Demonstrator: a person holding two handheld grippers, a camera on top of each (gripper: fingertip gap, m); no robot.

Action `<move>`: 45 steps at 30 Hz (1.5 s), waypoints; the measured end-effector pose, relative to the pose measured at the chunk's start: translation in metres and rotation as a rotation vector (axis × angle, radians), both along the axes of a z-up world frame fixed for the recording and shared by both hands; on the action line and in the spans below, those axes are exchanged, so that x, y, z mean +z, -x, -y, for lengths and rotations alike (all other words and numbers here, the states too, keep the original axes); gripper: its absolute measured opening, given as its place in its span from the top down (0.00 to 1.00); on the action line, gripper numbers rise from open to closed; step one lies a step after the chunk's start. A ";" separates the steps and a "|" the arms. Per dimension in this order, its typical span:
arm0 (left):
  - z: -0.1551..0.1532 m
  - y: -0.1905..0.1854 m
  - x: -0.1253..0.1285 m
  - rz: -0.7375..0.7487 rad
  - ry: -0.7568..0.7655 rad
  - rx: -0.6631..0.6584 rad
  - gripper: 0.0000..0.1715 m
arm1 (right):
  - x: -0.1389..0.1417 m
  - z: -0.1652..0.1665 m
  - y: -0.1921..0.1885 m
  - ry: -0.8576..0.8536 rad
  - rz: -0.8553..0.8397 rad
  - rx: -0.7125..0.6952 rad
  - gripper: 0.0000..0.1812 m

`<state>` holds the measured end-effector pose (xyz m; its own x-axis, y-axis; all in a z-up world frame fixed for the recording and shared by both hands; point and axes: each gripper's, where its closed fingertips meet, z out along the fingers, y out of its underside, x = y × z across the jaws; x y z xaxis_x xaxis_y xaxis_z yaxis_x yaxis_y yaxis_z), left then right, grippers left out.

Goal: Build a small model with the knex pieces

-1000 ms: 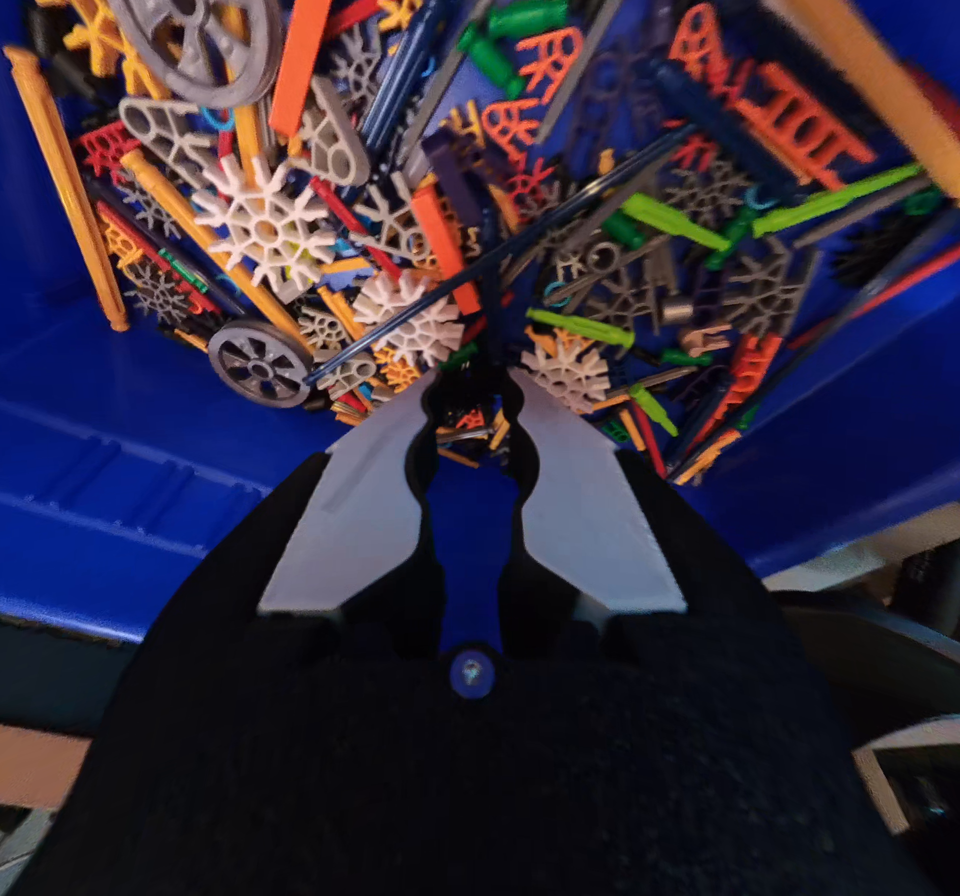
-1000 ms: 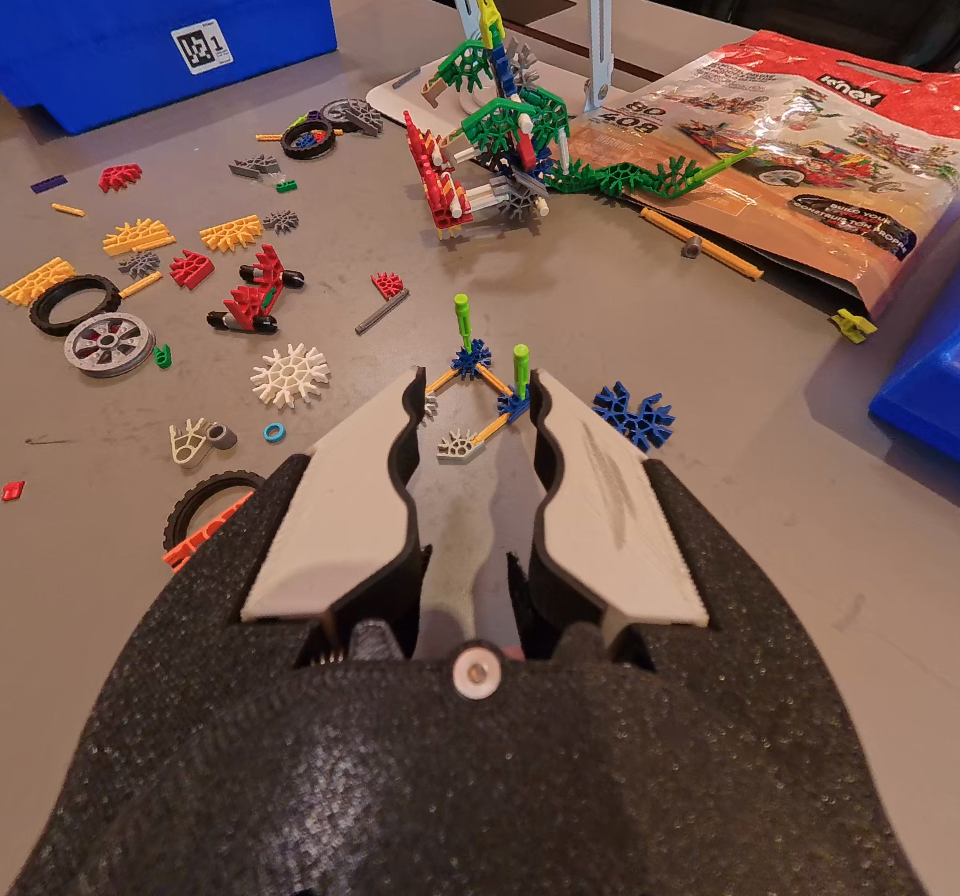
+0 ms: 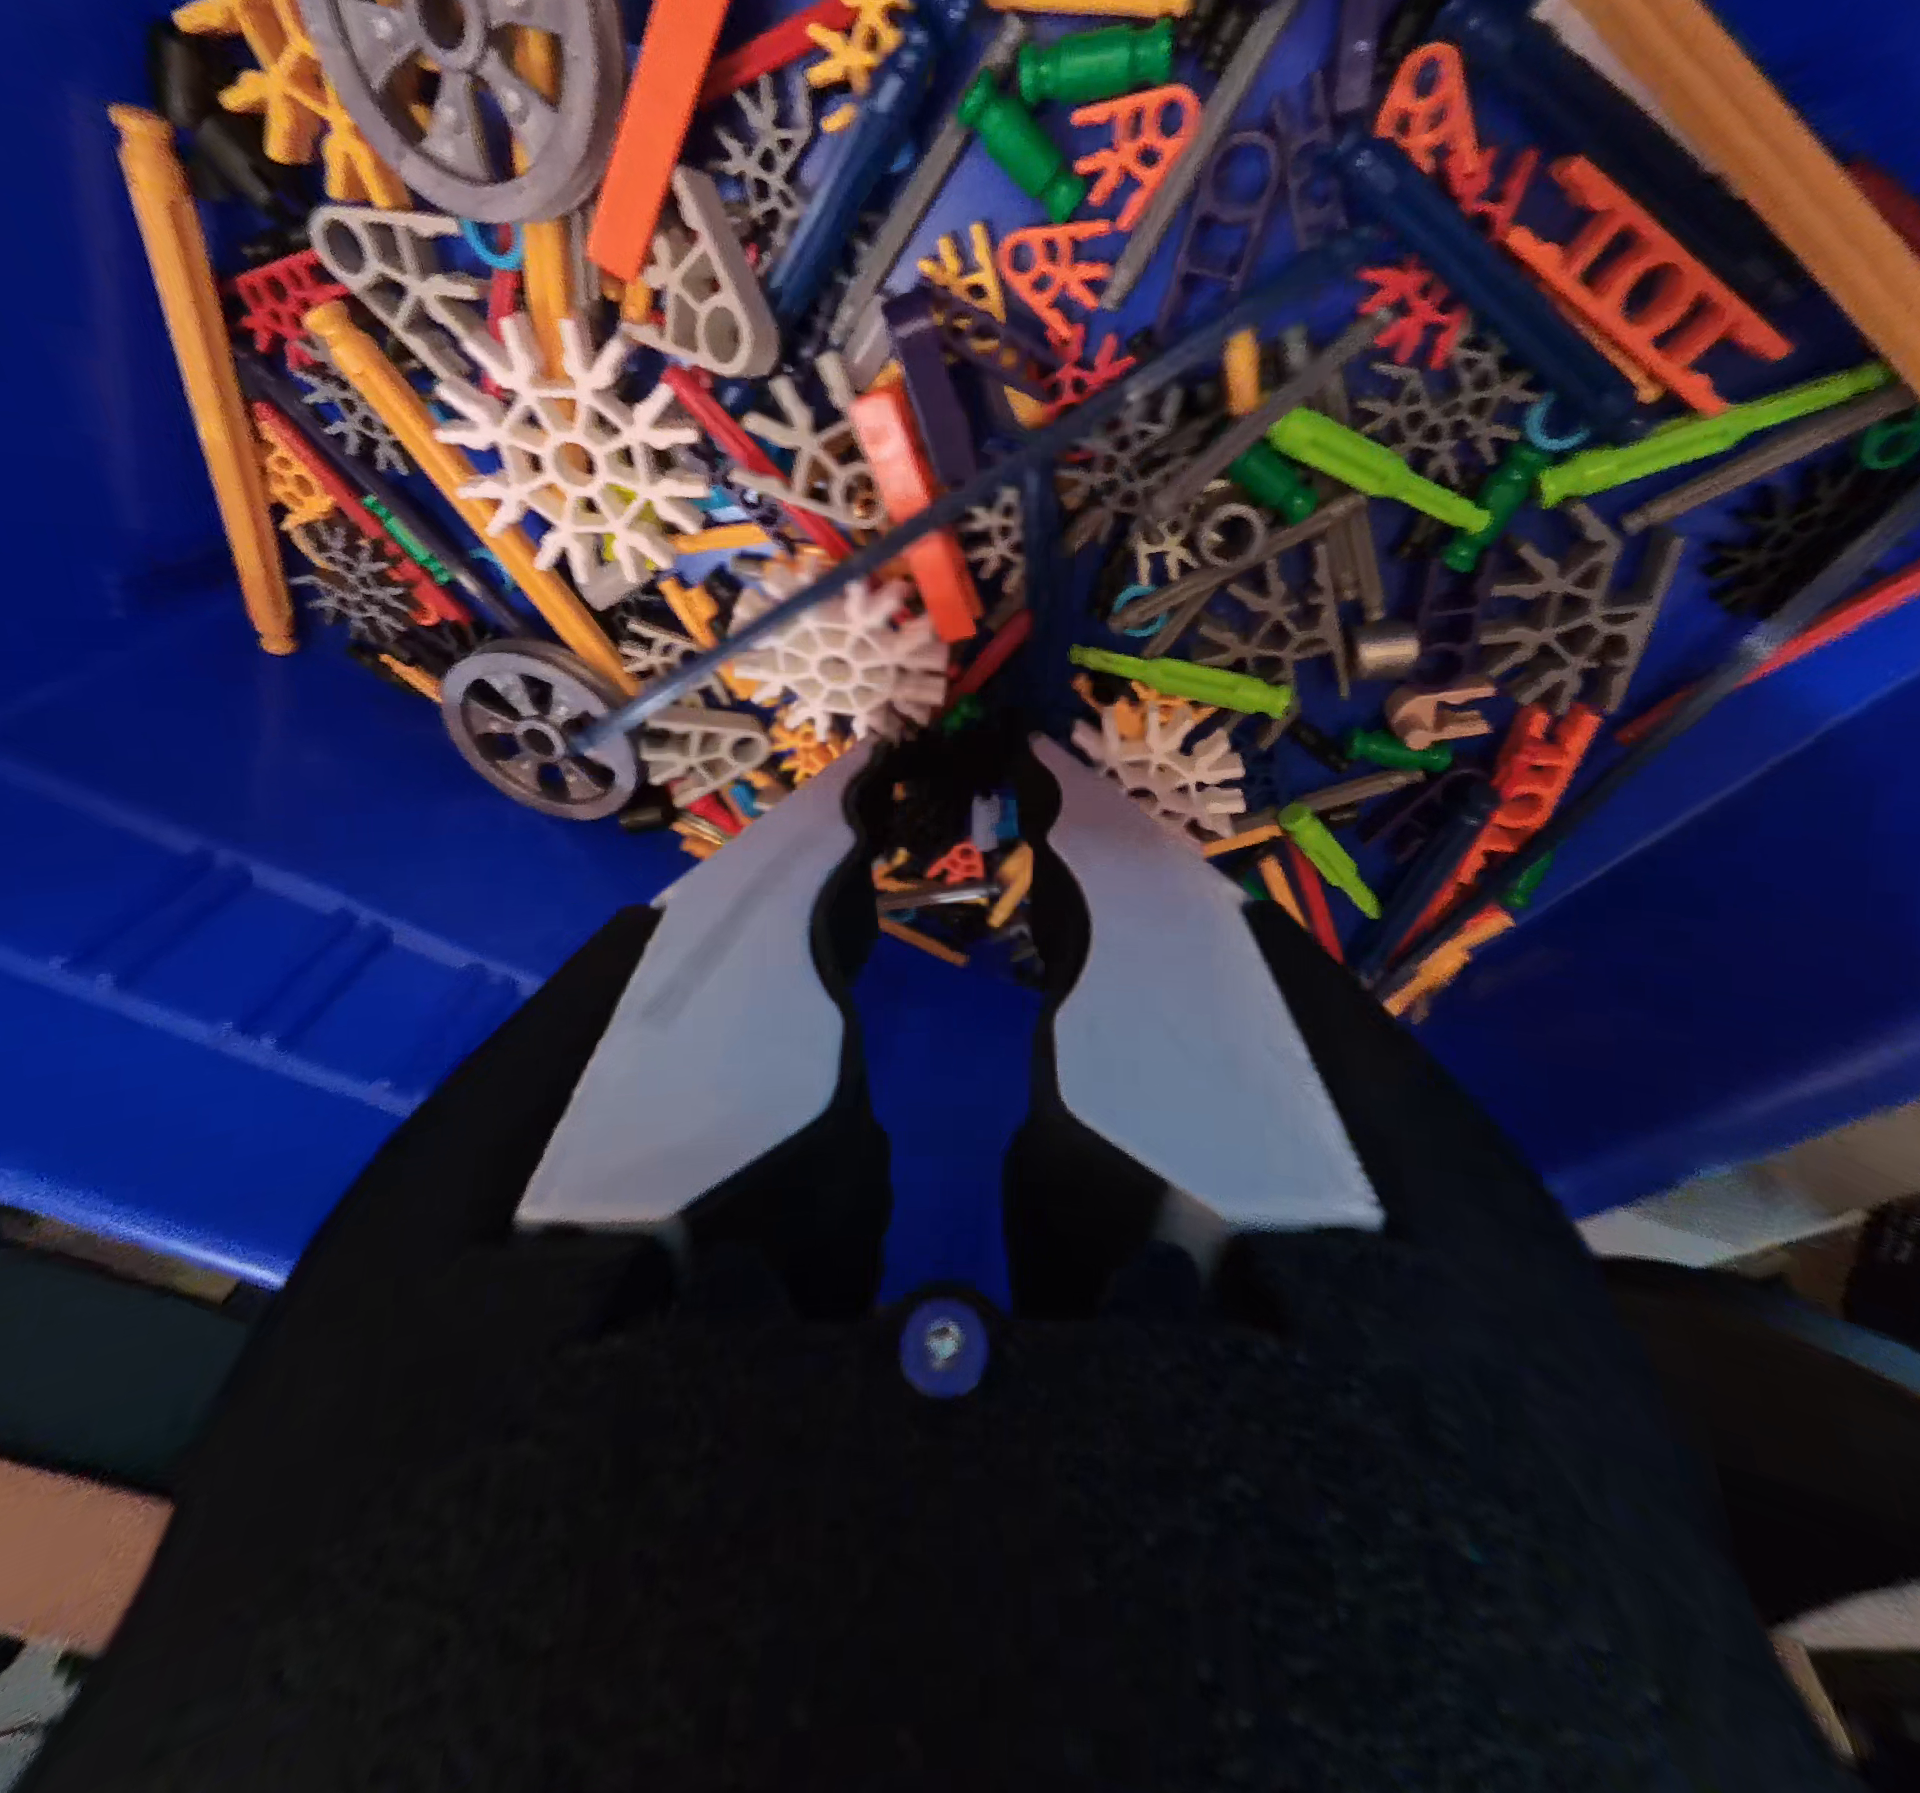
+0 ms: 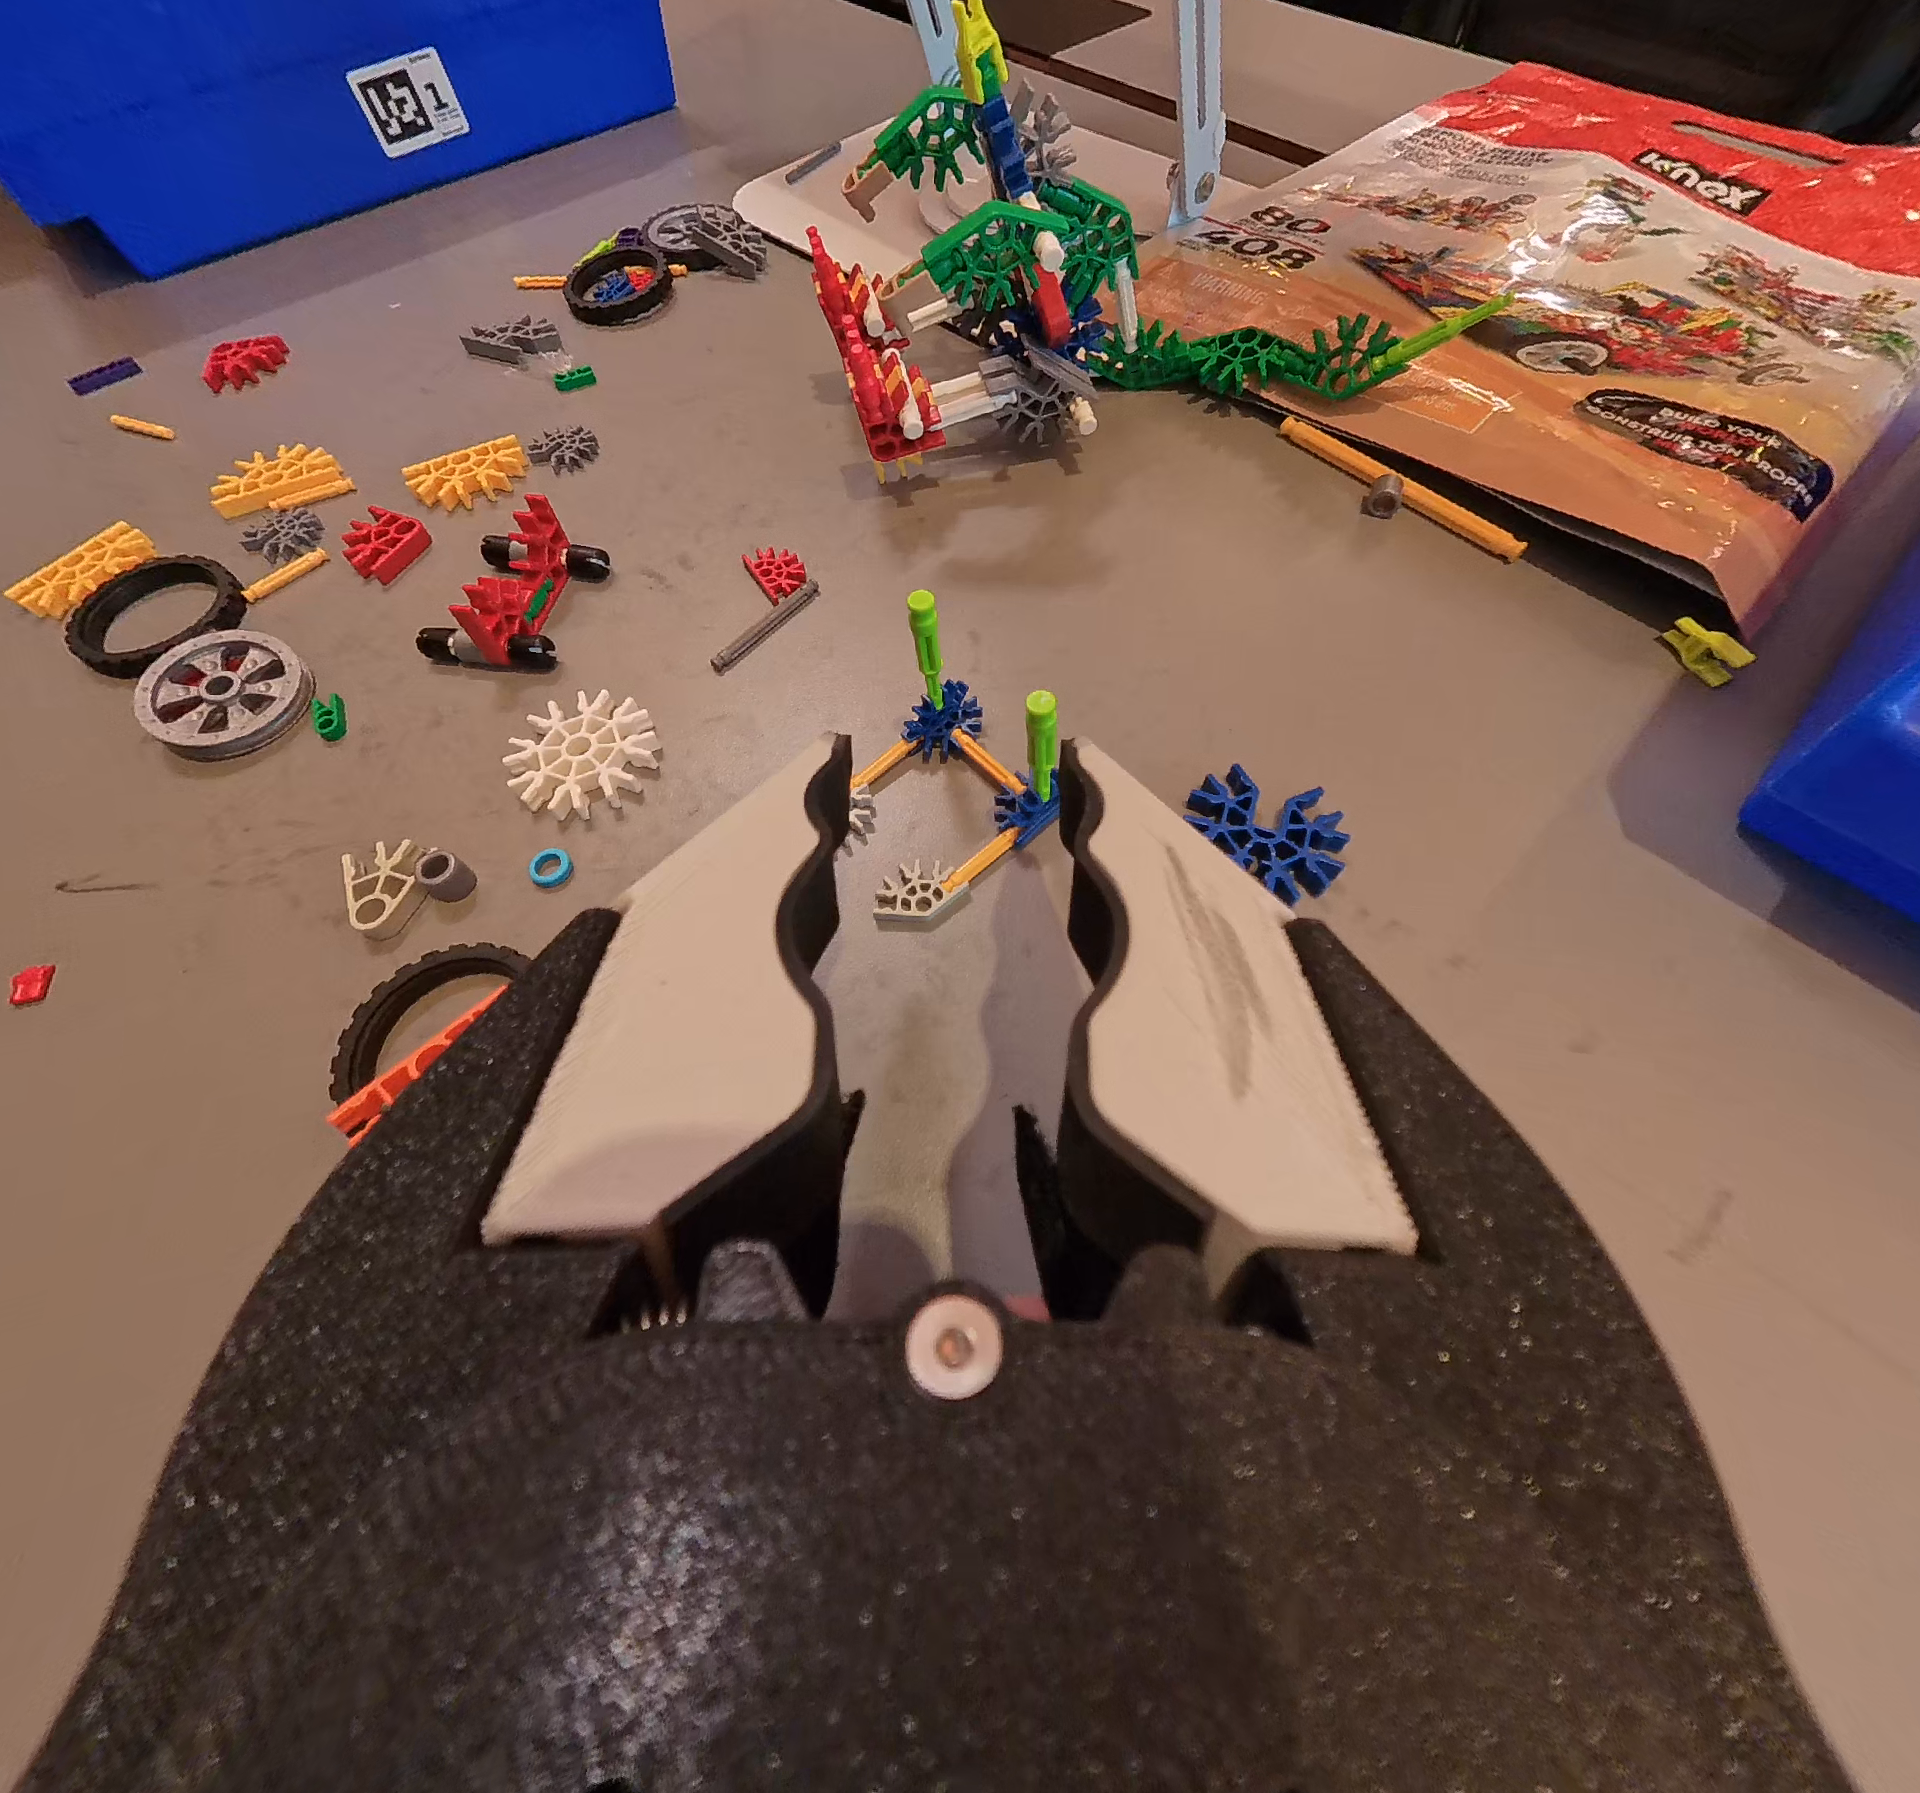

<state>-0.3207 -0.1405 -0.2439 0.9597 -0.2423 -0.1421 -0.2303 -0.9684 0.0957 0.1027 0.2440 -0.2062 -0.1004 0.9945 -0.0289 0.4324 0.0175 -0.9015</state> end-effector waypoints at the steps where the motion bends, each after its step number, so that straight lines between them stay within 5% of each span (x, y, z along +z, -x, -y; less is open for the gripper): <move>1: 0.002 -0.005 0.002 0.019 -0.001 -0.011 0.87 | 0.000 0.000 0.000 0.000 0.000 0.000 0.78; 6: 0.017 -0.030 0.017 0.086 -0.011 -0.019 0.87 | -0.001 0.001 0.000 -0.004 0.004 0.002 0.78; 14: 0.028 0.001 0.042 -0.091 -0.051 0.025 0.84 | -0.001 0.001 0.000 -0.010 0.007 0.003 0.78; 31: 0.020 0.024 0.004 -0.097 0.143 -0.009 0.81 | -0.001 0.002 0.000 -0.016 0.007 0.007 0.78; 36: 0.020 0.027 0.002 -0.086 0.185 -0.019 0.88 | -0.001 0.002 0.000 -0.016 0.008 0.008 0.78; 45: -0.005 0.033 0.015 -0.113 0.021 -0.043 0.99 | -0.002 0.002 0.000 -0.016 0.008 0.008 0.78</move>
